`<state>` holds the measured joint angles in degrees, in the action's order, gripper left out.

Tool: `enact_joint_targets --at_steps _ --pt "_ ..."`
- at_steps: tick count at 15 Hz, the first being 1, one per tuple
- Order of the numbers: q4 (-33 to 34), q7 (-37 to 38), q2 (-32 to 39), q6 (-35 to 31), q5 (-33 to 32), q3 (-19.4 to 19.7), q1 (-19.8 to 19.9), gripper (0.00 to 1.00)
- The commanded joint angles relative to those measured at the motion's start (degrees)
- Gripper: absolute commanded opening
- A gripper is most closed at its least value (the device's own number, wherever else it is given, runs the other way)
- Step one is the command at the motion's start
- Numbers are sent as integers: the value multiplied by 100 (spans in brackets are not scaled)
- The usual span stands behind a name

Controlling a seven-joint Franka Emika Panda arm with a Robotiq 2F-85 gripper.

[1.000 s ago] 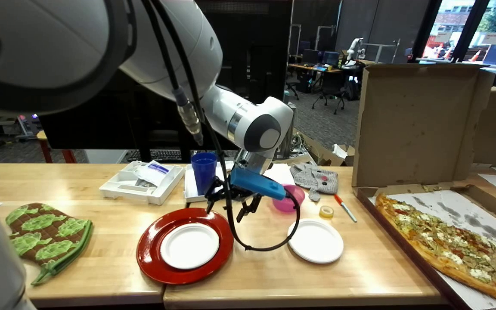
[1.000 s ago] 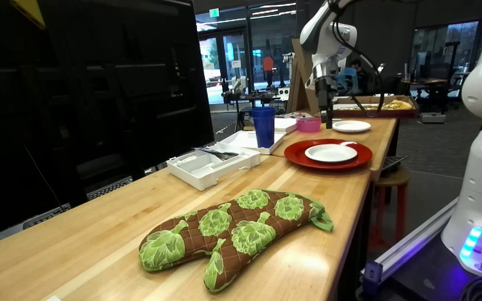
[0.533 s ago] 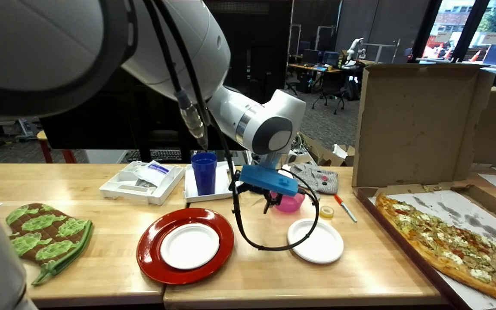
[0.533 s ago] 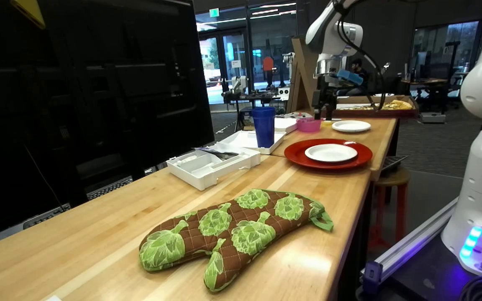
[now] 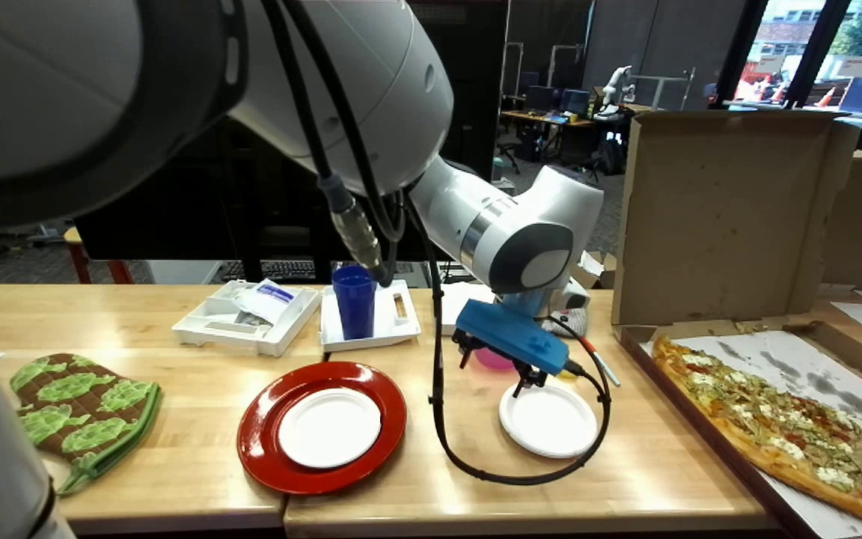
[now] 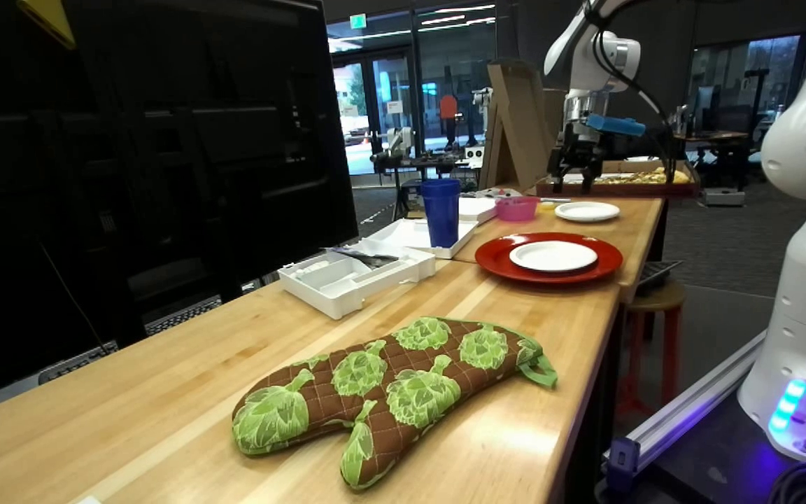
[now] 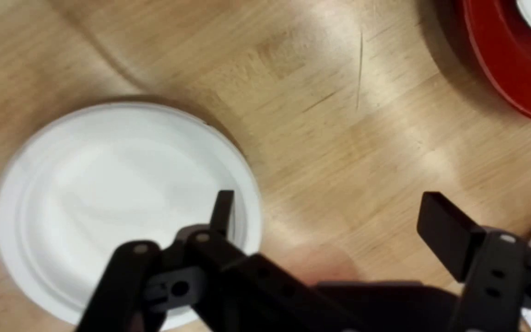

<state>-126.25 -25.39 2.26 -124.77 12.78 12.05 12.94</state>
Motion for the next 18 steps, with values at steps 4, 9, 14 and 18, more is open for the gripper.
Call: enact_joint_targets --at_steps 4,9,14,18 --pt "124 449 292 41 312 230 287 100" --pt "152 749 516 -158 610 258 410 100" --pt "112 876 526 -320 543 221 414 100" --pt "184 906 578 -198 542 212 415 100"
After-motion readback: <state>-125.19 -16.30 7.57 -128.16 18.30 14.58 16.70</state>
